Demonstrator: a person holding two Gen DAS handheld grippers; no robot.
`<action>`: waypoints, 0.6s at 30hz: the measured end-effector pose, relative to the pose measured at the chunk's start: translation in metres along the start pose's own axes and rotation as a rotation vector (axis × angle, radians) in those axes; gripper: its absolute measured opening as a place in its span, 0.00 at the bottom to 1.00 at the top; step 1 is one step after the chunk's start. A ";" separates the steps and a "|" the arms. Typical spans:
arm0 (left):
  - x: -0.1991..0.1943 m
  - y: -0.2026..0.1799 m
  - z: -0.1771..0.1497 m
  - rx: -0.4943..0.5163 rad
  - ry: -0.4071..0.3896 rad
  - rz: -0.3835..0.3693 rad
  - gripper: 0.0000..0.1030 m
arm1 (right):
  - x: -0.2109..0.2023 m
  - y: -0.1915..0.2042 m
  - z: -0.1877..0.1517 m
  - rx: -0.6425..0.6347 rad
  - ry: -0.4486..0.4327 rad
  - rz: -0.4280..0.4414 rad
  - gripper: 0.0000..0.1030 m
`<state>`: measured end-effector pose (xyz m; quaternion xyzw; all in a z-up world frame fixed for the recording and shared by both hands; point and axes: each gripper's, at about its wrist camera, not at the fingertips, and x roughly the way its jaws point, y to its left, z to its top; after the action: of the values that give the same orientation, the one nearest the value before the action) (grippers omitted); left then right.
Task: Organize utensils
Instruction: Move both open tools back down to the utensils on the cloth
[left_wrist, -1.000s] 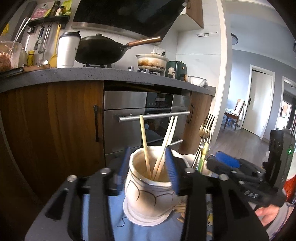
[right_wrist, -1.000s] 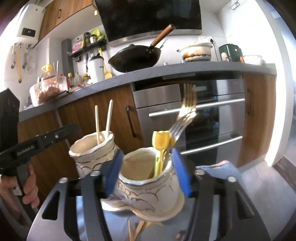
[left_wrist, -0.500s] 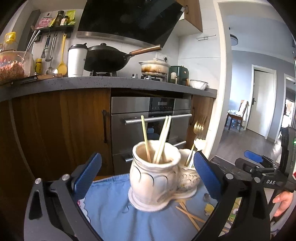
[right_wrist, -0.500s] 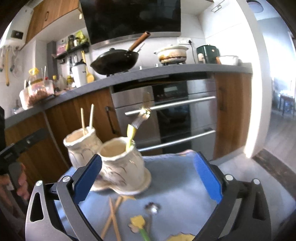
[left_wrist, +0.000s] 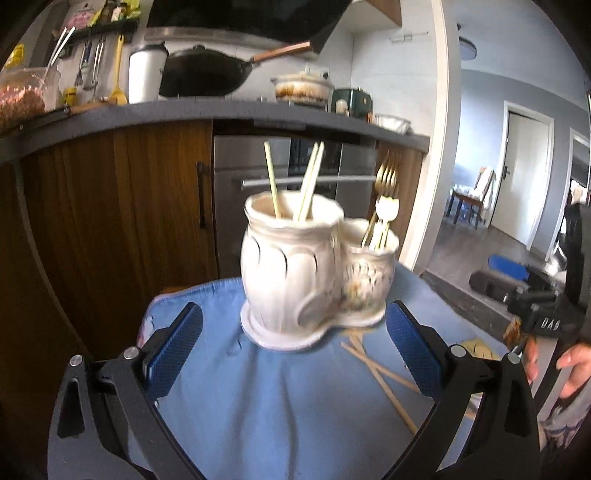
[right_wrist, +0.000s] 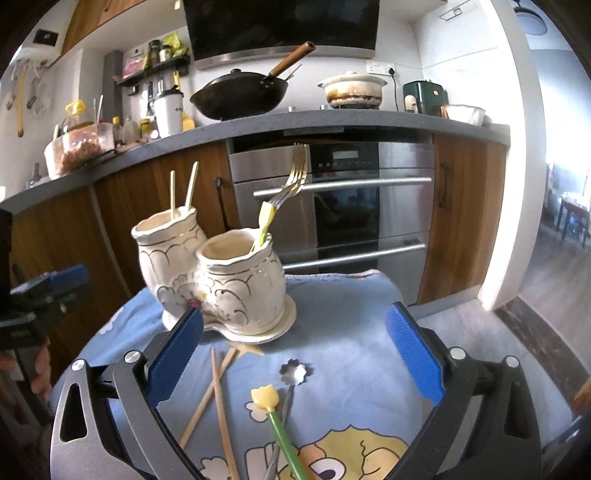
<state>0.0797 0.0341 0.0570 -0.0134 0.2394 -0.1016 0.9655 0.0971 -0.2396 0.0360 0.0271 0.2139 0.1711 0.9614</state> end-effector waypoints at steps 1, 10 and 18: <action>0.002 -0.001 -0.003 -0.004 0.014 -0.002 0.95 | 0.000 0.000 0.000 -0.001 0.004 -0.002 0.95; 0.014 -0.015 -0.020 0.018 0.098 -0.028 0.95 | 0.000 -0.021 -0.015 0.008 0.078 -0.056 0.95; 0.032 -0.037 -0.043 0.061 0.217 -0.065 0.95 | 0.015 -0.020 -0.042 -0.047 0.205 -0.036 0.95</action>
<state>0.0806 -0.0077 0.0072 0.0191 0.3389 -0.1408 0.9300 0.0982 -0.2539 -0.0106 -0.0171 0.3075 0.1607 0.9377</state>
